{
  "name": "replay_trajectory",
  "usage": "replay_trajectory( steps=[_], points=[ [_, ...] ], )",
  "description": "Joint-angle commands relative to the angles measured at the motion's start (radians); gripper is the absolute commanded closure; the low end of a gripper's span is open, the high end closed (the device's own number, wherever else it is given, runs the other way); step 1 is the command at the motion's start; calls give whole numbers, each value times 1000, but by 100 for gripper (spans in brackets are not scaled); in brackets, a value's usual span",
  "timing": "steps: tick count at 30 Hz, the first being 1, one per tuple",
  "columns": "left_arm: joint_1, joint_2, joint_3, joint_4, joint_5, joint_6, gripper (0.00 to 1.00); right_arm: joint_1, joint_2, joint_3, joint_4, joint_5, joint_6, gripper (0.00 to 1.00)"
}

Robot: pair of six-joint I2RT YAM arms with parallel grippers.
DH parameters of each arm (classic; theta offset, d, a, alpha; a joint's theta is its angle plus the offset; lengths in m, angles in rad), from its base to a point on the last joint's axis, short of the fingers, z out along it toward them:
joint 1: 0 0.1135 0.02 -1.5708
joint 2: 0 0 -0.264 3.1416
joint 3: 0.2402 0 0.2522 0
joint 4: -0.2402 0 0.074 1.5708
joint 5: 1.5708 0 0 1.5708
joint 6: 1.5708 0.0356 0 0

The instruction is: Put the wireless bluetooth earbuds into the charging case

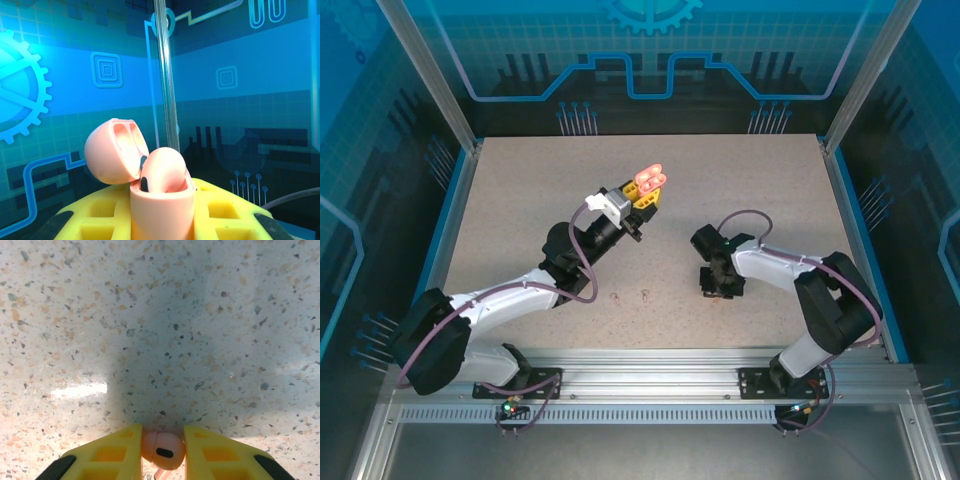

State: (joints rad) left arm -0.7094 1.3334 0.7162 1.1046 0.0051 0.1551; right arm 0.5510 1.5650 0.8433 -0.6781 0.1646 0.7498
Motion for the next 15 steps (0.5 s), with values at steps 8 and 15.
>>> replay_trajectory(
  steps=[8, 15],
  points=[
    [5, -13, 42, 12, 28, -27, 100, -15, -218, 18, 64, 28, -101, 75],
    [5, -3, 68, 0, 55, -30, 100, -36, -339, 195, 66, 29, -222, 74]
  ],
)
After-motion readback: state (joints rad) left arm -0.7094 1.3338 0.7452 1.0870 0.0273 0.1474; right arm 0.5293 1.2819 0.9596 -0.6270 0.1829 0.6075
